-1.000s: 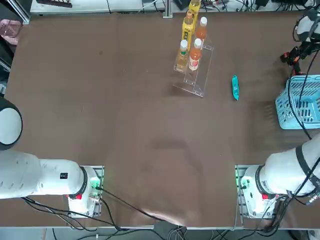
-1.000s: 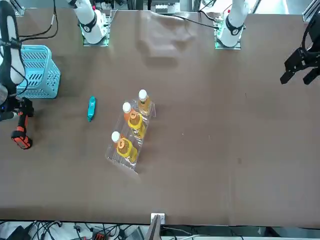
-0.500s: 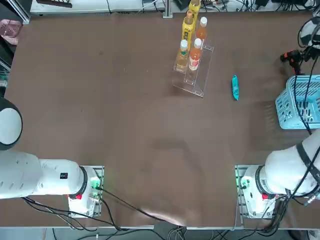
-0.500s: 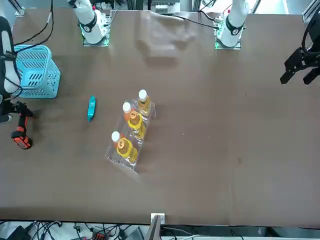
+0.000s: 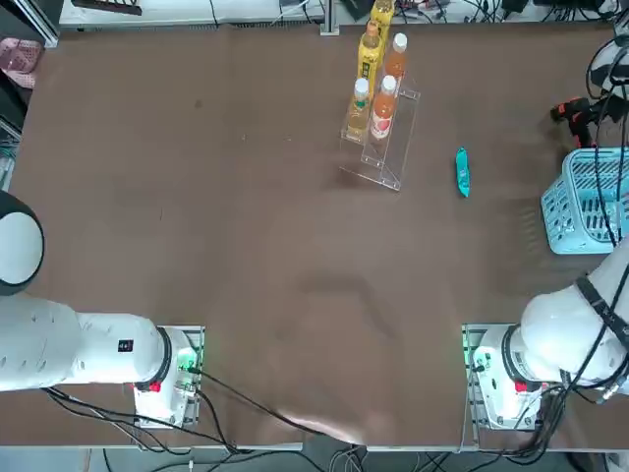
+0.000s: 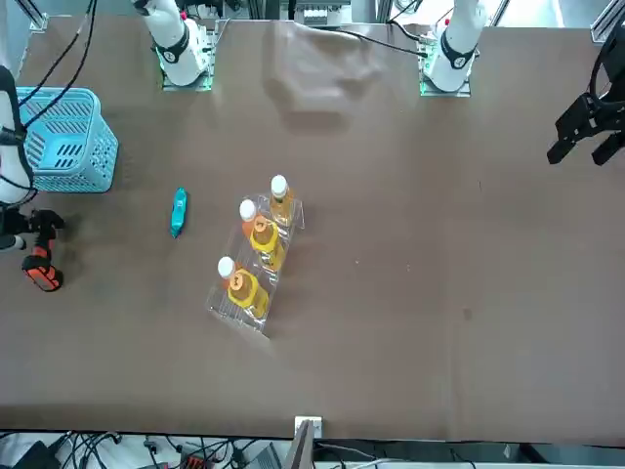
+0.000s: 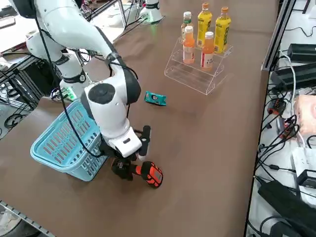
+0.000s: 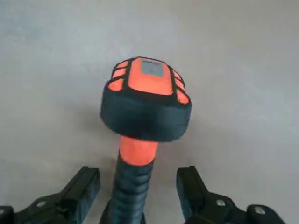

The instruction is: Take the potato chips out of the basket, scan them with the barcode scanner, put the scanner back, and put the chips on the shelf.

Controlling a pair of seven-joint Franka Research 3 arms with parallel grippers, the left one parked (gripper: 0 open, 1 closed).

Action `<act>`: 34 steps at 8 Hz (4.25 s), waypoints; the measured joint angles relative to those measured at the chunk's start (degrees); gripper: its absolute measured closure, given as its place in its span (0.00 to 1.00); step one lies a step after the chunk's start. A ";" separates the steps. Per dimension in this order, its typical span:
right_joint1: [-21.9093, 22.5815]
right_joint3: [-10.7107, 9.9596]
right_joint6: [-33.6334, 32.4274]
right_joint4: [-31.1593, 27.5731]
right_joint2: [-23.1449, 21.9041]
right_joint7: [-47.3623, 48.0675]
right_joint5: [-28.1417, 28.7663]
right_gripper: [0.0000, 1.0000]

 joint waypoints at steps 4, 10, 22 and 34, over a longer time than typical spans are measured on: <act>-0.57 0.19 0.01 0.94 2.05 -0.33 0.89 0.00; -1.15 0.25 0.00 0.96 3.09 -2.55 1.17 0.45; 4.50 1.13 -12.85 3.64 -4.67 -1.48 0.94 0.59; 33.50 1.38 -29.59 -8.01 -18.69 62.11 -13.27 0.59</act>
